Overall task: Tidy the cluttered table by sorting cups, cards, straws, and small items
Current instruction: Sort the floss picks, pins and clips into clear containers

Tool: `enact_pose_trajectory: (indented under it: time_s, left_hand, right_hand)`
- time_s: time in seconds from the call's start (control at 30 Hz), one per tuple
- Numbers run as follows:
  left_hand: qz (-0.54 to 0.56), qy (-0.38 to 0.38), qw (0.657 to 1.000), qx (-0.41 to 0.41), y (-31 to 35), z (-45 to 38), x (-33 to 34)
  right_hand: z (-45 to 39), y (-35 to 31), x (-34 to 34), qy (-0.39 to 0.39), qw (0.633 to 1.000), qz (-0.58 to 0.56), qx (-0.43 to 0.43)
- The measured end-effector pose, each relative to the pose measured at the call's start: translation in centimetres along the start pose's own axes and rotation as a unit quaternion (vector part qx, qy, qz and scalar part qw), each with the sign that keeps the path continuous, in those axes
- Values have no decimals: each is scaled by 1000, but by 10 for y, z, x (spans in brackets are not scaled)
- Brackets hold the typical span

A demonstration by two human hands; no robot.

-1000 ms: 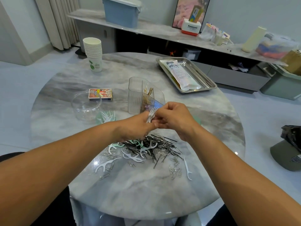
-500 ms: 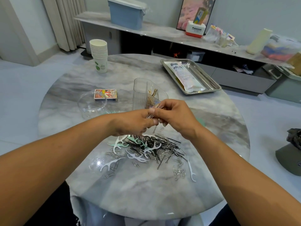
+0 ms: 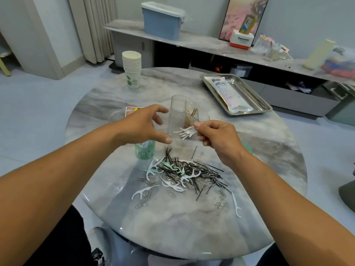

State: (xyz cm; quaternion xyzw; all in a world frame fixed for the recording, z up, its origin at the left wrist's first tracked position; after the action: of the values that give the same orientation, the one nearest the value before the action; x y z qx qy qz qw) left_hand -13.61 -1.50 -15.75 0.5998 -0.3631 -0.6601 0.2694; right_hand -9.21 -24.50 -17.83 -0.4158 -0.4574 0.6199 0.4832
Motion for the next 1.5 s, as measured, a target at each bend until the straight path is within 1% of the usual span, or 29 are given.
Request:
enact_pose_trajectory:
  time_s: [0.07,0.13,0.17,0.27,0.4,0.47,0.53,0.6,0.63,0.7,0.8,0.9,1.0,1.1,1.17,1.23,1.33,1.5]
  left_hand:
    - [-86,8,996,-17,-8,1,-8]
    - [-174,-11,984,-46,-17,2,-9]
    - [-197,-23,978,-68,-21,3,-7]
    - [-181,-50,975,-123,-33,7,4]
    - [-187,-38,971,-142,-38,10,14]
    - [-160,-17,979,-126,-34,9,15]
    - [-76,12,992,-101,-23,8,15]
    - [12,27,996,-79,-10,7,15]
    - [36,19,997,-71,-5,6,16]
    - [71,-22,996,-56,4,6,21]
    - [131,-67,988,-41,11,6,32]
    - [164,-81,982,-44,14,5,34]
    - [190,-114,974,-42,13,7,35]
    - [190,-139,971,-32,13,9,34]
    - [192,-160,968,-33,12,9,34]
    - [203,-167,964,-33,10,9,33]
    - [223,-152,962,-32,10,8,32]
    - [288,-136,947,-48,8,6,28]
  right_hand:
    - [0,1,-1,10,1000,-13,14]
    - [0,2,-1,15,999,-28,24]
    - [1,2,-1,16,999,-33,28]
    - [1,3,2,17,998,-37,39]
    - [5,3,5,11,997,-52,56]
    - [7,1,6,4,995,-80,67]
    - [7,-2,6,-6,990,-117,81]
    - [7,-6,5,-22,983,-158,93]
    - [8,-8,5,-33,979,-177,96]
    - [9,-12,8,-55,974,-196,94]
    - [12,-14,13,-76,975,-190,81]
    - [12,-12,12,-66,984,-151,67]
    - [11,-6,7,-39,996,-64,39]
    - [13,-3,5,-35,999,-12,3]
    - [14,-3,5,-39,999,-23,-10]
    - [13,-3,3,-41,998,-41,-5]
    - [10,-3,0,-61,997,-45,-3]
    - [9,-5,-1,-79,995,-49,-49]
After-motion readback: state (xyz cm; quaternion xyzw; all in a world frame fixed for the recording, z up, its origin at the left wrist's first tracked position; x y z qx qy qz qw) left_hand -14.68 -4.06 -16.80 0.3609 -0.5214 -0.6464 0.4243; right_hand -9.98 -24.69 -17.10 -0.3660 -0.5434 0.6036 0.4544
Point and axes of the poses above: each hand's wrist, its own z-axis away from the middle knuckle, its own x-axis out of the palm, y = z × x, the point moved 2 cm from there along -z, towards the middle knuckle, and after that the axes turned 7 degrees about x, right-handed, at the moved point
